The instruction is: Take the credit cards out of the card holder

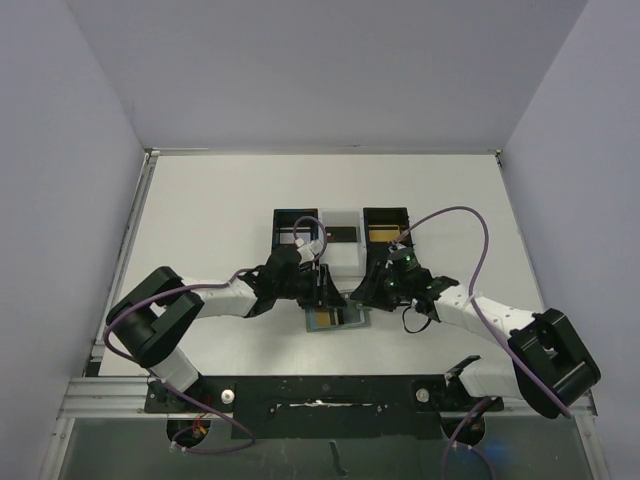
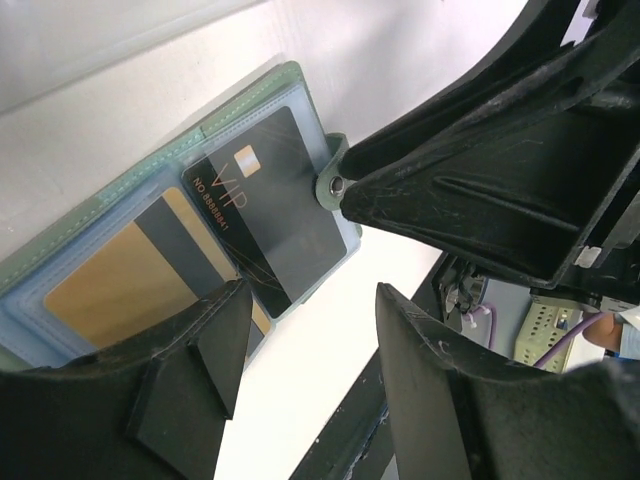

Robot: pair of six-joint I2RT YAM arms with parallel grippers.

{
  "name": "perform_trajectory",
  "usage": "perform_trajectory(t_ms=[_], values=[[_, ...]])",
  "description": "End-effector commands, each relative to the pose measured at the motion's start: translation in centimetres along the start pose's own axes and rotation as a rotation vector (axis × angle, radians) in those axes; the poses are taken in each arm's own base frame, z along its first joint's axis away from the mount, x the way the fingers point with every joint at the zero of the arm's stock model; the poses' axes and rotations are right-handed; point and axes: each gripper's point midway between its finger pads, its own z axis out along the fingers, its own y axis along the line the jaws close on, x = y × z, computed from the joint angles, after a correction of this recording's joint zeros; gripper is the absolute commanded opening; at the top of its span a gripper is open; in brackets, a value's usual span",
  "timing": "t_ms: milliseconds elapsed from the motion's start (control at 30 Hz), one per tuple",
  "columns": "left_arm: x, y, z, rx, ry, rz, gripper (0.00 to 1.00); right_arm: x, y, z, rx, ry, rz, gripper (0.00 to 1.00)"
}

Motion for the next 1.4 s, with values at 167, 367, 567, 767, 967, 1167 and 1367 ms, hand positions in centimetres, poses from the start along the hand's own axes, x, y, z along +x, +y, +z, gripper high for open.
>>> perform_trajectory(t_ms=[167, 367, 567, 767, 967, 1167, 1367], values=[[-1.6, -1.7, 0.2, 0.024, -0.035, 0.056, 0.5, -3.5, 3.5, -3.5, -0.055, -0.111, -0.113, 0.46], [-2.3, -1.8, -0.6, 0.003, -0.078, 0.062, 0.49, -2.3, 6.6, -3.5, -0.168, -0.07, -0.121, 0.46], [-1.9, -1.5, -0.8, -0.014, -0.058, 0.076, 0.49, 0.1, 5.5, -2.0, -0.181, -0.04, -0.046, 0.47], [-1.4, -2.0, -0.5, 0.025, -0.019, 0.099, 0.49, -0.5, 2.2, -1.1, -0.021, -0.076, -0.007, 0.46], [-2.0, -2.3, 1.3, 0.03, 0.014, 0.106, 0.49, 0.5, -0.7, 0.1, -0.012, -0.08, 0.096, 0.43], [-1.6, 0.2, 1.9, -0.068, 0.007, 0.053, 0.48, 1.7, -2.2, 0.6, 0.026, -0.05, 0.131, 0.39], [-0.6, 1.9, 1.6, -0.107, -0.003, 0.015, 0.47, 2.1, -3.4, 0.6, 0.072, -0.047, 0.147, 0.36]])
